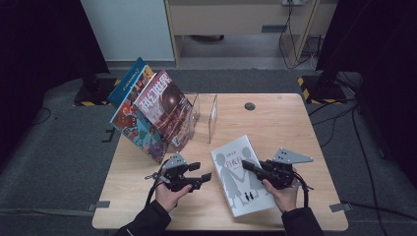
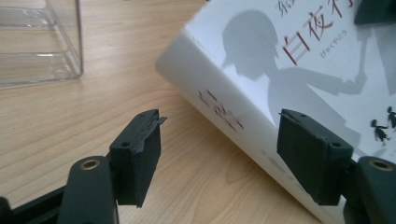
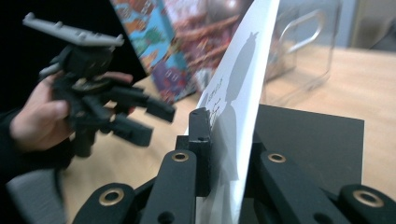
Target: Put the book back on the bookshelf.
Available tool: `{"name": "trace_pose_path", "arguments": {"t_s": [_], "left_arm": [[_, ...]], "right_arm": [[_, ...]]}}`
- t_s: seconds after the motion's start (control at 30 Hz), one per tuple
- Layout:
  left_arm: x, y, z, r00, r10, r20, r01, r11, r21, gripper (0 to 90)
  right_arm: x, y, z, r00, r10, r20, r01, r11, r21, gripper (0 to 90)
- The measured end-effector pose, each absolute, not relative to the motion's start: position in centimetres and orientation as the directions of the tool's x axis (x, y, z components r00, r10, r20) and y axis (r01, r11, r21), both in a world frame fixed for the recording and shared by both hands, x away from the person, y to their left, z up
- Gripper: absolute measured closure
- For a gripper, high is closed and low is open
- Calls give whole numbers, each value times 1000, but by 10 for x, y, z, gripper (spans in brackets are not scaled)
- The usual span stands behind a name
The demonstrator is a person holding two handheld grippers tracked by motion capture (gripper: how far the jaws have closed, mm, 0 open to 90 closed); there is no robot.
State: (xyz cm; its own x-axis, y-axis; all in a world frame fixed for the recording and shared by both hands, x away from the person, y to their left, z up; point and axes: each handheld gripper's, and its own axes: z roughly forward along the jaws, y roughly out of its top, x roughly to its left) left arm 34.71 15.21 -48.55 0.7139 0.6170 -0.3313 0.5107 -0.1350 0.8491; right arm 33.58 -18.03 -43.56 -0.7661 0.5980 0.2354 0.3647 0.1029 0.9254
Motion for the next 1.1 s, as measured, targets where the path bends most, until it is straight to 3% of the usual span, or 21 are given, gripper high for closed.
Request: {"name": "trace_pose_path", "arguments": {"t_s": [0.2, 0.33, 0.63, 1.1], "left_arm": [[350, 159, -484, 697, 629, -346, 517, -106, 849, 300], [351, 157, -483, 701, 614, -363, 518, -90, 851, 300], [353, 147, -479, 712, 578, -398, 517, -49, 855, 297], [354, 126, -465, 759, 539, -365, 469, -64, 881, 292]], "right_arm": [[340, -162, -430, -741, 656, 147, 268, 87, 959, 821], [335, -176, -436, -759, 622, 193, 276, 38, 961, 825], [321, -188, -436, -800, 568, 193, 263, 43, 964, 833], [310, -208, -440, -822, 510, 251, 309, 30, 951, 846]]}}
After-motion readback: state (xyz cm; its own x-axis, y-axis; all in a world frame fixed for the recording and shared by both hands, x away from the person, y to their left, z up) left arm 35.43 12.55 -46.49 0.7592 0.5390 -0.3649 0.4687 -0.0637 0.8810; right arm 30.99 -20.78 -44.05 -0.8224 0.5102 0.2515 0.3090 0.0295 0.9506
